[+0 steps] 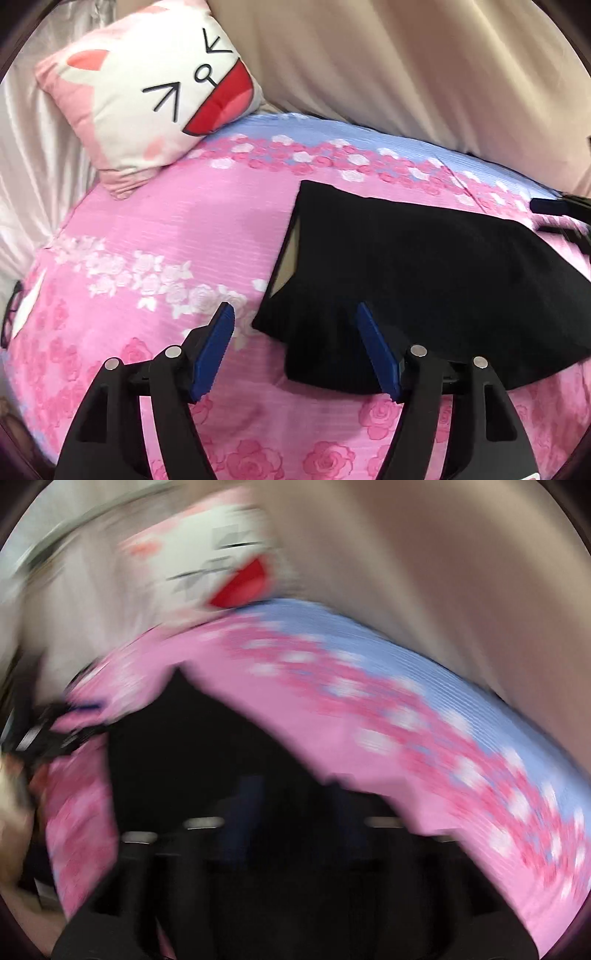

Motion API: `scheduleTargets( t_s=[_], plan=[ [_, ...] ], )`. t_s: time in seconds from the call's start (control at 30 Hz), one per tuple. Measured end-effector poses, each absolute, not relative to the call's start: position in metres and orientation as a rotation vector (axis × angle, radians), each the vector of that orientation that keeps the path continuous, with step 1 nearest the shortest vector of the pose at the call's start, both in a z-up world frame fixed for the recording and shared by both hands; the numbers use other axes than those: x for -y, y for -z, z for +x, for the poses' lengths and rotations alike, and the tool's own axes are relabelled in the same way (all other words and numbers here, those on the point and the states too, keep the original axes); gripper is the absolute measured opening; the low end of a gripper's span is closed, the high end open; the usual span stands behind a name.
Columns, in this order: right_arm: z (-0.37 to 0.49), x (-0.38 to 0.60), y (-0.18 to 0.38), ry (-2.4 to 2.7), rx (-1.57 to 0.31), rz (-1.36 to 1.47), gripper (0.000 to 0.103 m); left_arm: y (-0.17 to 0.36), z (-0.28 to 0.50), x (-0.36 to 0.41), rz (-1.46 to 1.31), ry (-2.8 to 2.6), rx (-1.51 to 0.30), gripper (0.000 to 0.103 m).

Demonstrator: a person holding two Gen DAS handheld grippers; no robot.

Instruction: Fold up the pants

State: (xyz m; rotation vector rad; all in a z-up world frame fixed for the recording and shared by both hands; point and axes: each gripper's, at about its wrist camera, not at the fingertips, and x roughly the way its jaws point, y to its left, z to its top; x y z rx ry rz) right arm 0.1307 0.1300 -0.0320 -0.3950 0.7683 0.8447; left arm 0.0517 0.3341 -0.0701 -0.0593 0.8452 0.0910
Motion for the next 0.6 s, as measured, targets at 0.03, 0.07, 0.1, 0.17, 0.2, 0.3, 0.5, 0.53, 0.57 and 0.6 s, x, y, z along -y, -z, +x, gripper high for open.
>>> scheduleTargets(
  t_s=[0.03, 0.07, 0.1, 0.17, 0.2, 0.3, 0.5, 0.53, 0.57, 0.6],
  plan=[
    [0.114, -0.155, 0.035, -0.909, -0.747, -0.453, 0.078, 0.07, 0.053, -0.335, -0.077, -0.089, -0.852, 0.067],
    [0.095, -0.184, 0.041, -0.982, -0.732, -0.52, 0.078, 0.07, 0.054, -0.337, -0.093, -0.099, -0.857, 0.067],
    [0.084, -0.202, 0.046, -1.015, -0.724, -0.563, 0.077, 0.07, 0.056, -0.339, -0.104, -0.111, -0.864, 0.067],
    [0.068, -0.238, 0.061, -1.05, -0.694, -0.667, 0.077, 0.071, 0.06, -0.347, -0.119, -0.154, -0.888, 0.068],
    [0.063, -0.256, 0.072, -1.053, -0.689, -0.726, 0.076, 0.073, 0.06, -0.354, -0.129, -0.179, -0.902, 0.068],
    [0.064, -0.287, 0.1, -1.057, -0.715, -0.815, 0.06, 0.081, 0.058, -0.382, -0.222, -0.226, -0.937, 0.069],
    [0.117, -0.282, 0.068, -1.079, -0.85, -0.586, 0.018, 0.084, 0.049, -0.405, -0.313, -0.168, -0.925, 0.069],
    [0.13, -0.275, 0.052, -1.058, -0.834, -0.533, 0.014, 0.083, 0.051, -0.402, -0.313, -0.126, -0.919, 0.069],
    [0.139, -0.268, 0.04, -1.041, -0.825, -0.493, 0.014, 0.084, 0.053, -0.399, -0.312, -0.102, -0.917, 0.073],
    [0.154, -0.255, 0.023, -1.017, -0.814, -0.433, 0.014, 0.085, 0.057, -0.394, -0.307, -0.078, -0.919, 0.074]
  ],
)
